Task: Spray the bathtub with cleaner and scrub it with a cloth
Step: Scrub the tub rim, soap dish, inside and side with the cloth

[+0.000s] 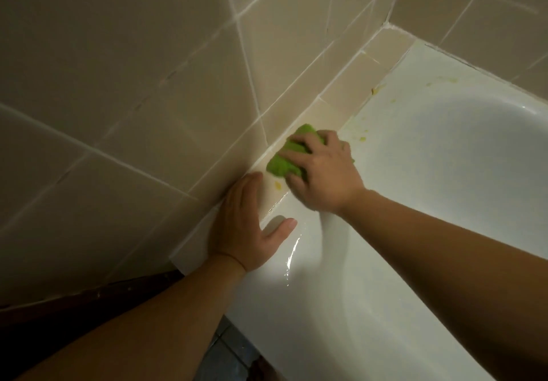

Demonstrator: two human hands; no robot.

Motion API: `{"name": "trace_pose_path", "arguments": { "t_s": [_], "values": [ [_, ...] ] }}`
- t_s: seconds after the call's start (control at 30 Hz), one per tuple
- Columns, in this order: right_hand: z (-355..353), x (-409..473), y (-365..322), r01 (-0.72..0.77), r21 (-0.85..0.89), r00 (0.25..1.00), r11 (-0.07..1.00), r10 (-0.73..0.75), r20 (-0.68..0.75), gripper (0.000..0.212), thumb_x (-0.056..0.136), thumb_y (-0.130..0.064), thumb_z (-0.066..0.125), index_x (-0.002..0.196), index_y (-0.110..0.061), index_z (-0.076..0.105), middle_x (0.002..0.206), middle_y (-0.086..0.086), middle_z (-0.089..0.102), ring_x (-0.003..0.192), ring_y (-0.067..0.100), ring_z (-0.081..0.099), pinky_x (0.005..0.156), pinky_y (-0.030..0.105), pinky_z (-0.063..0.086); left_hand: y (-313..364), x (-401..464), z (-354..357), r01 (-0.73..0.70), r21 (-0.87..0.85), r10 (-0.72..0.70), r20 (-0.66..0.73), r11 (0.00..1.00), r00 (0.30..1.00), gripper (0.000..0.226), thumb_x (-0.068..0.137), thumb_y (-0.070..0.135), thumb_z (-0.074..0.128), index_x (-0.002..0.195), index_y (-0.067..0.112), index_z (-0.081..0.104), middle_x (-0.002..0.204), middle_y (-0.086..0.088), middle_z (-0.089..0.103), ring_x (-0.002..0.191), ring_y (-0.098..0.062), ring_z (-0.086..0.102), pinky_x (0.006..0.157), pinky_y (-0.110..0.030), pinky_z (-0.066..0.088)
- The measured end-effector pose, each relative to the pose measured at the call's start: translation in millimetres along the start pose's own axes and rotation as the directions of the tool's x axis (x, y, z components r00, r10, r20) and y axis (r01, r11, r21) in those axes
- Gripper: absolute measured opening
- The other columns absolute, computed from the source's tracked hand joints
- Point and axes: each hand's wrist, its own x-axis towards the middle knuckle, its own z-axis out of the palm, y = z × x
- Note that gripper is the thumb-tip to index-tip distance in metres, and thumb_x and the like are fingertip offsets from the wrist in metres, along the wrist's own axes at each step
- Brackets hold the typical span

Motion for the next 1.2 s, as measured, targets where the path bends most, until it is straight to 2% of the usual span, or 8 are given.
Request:
{"name": "trace_pose_path", "arguments": {
  "t_s": [0.1, 0.27, 0.43, 0.53, 0.67, 0.87, 1.07, 1.2],
  "values": [
    [-0.9, -14.1, 9.6, 0.157, 0.038, 0.985, 0.987, -0.160, 0.066, 0.044, 0.091, -0.050, 0.058, 0.134, -0.045, 0.060, 0.145, -0.011, 0.048, 0.125, 0.033, 0.039, 0.092, 0.048, 0.041, -1.4, -0.2, -1.4, 0.033, -0.032, -0.032, 0.018, 0.999, 0.999, 0.099, 0.082, 0.068, 0.058, 0.152, 0.000, 0.040, 0.147, -0.018, 0.049, 0.136, -0.033, 0.047, 0.113, -0.044, 0.041],
    [0.2, -7.5, -10.0, -0.105, 0.144, 0.994, 0.984, 0.107, -0.002, 0.040, 0.094, -0.052, 0.055, 0.133, -0.044, 0.059, 0.142, -0.013, 0.049, 0.126, 0.032, 0.039, 0.097, 0.051, 0.041, -5.3, 0.0, 0.0, 0.050, -0.089, -0.049, 0.010, 0.995, 0.999, 0.105, 0.078, 0.069, 0.060, 0.151, -0.003, 0.039, 0.148, -0.019, 0.048, 0.136, -0.035, 0.046, 0.114, -0.049, 0.040],
    [9.6, -43.2, -13.3, 0.231, 0.159, 0.969, 0.960, -0.241, 0.049, 0.035, 0.092, -0.053, 0.058, 0.125, -0.045, 0.066, 0.144, -0.012, 0.049, 0.126, 0.032, 0.043, 0.092, 0.046, 0.038, -7.8, -0.3, -3.0, 0.027, -0.142, -0.023, 0.031, 0.990, 0.999, 0.100, 0.085, 0.072, 0.052, 0.152, -0.001, 0.039, 0.149, -0.017, 0.047, 0.138, -0.030, 0.044, 0.113, -0.042, 0.040],
    [1.9, -31.2, 16.9, 0.056, 0.082, 0.998, 0.995, -0.057, 0.000, 0.038, 0.087, -0.050, 0.057, 0.124, -0.045, 0.067, 0.144, -0.012, 0.051, 0.126, 0.035, 0.044, 0.096, 0.052, 0.040, -8.9, 0.9, 0.5, -0.079, -0.079, 0.080, 0.017, 0.994, 0.997, 0.104, 0.088, 0.083, 0.041, 0.150, 0.000, 0.043, 0.146, -0.017, 0.051, 0.135, -0.035, 0.049, 0.114, -0.041, 0.038],
    [-8.3, -9.4, 21.1, -0.293, 0.114, 0.949, 0.949, 0.303, -0.086, 0.036, 0.089, -0.049, 0.052, 0.122, -0.043, 0.067, 0.143, -0.010, 0.050, 0.128, 0.035, 0.038, 0.099, 0.051, 0.037, -3.0, 7.1, 5.7, -0.028, -0.047, 0.028, -0.001, 0.999, 1.000, 0.108, 0.078, 0.084, 0.054, 0.151, 0.006, 0.043, 0.145, -0.012, 0.052, 0.134, -0.033, 0.050, 0.111, -0.046, 0.043],
    [-0.1, -40.0, 36.3, 0.068, 0.095, 0.997, 0.993, -0.064, -0.040, 0.037, 0.091, -0.050, 0.059, 0.126, -0.040, 0.067, 0.141, -0.009, 0.054, 0.126, 0.034, 0.046, 0.095, 0.052, 0.041, 7.4, 26.7, 14.5, -0.102, -0.025, 0.104, 0.088, 0.994, 0.991, 0.107, 0.076, 0.079, 0.058, 0.156, 0.010, 0.037, 0.151, -0.010, 0.047, 0.142, -0.029, 0.042, 0.117, -0.043, 0.036],
    [-15.8, 2.7, 61.3, -0.335, 0.103, 0.932, 0.936, 0.346, -0.110, 0.035, 0.095, -0.046, 0.056, 0.129, -0.043, 0.062, 0.146, -0.008, 0.048, 0.133, 0.035, 0.034, 0.105, 0.051, 0.033, 14.8, 61.2, 26.7, -0.232, 0.022, 0.226, 0.147, 0.972, 0.963, 0.078, 0.090, 0.056, 0.054, 0.151, 0.008, 0.044, 0.152, -0.010, 0.049, 0.141, -0.032, 0.044, 0.114, -0.051, 0.039],
    [-7.4, -24.1, 67.2, -0.058, 0.096, 0.995, 0.994, 0.066, -0.080, 0.038, 0.093, -0.047, 0.057, 0.130, -0.040, 0.064, 0.144, -0.007, 0.053, 0.133, 0.035, 0.040, 0.103, 0.051, 0.036, 24.8, 86.0, 36.5, -0.247, -0.015, 0.247, 0.116, 0.969, 0.962, 0.066, 0.096, 0.047, 0.047, 0.146, 0.004, 0.052, 0.149, -0.013, 0.052, 0.140, -0.031, 0.045, 0.114, -0.051, 0.039]
  ]
}}
